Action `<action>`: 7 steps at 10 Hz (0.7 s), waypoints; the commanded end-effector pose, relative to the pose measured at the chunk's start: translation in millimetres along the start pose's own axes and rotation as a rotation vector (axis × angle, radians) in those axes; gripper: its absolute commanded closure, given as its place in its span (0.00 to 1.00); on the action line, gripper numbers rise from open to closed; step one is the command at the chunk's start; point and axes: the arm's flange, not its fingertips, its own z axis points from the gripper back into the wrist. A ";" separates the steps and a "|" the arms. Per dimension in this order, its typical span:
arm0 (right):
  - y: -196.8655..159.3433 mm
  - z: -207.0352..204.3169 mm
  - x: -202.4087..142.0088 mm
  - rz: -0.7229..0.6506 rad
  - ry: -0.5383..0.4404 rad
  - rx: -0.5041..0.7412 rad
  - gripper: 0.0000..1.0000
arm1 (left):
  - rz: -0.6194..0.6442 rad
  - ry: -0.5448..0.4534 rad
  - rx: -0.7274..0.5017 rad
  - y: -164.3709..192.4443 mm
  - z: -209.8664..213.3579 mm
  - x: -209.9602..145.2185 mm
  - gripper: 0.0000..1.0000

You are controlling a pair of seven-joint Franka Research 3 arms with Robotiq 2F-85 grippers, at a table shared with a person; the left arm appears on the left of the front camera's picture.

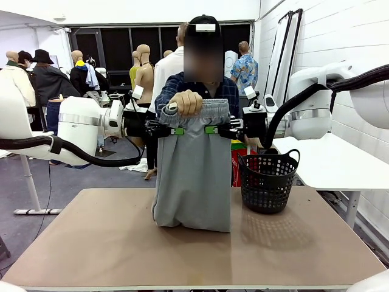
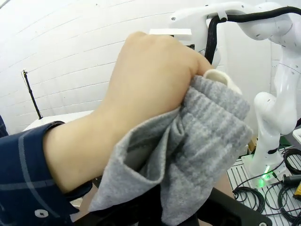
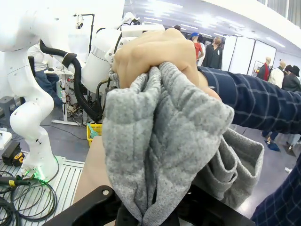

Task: Fold the training pants.
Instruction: Release the ends of the Training pants and then grab the overlapped ends.

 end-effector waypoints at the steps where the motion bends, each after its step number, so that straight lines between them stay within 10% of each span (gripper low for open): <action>1: 0.7 -0.7 2.2 -0.001 -0.012 0.000 1.00 | -0.016 -0.023 0.017 -2.4 0.5 -0.2 1.00; 7: 0.7 -0.7 2.2 -0.001 -0.012 0.000 1.00 | -0.016 -0.023 0.017 -2.4 0.5 -0.2 1.00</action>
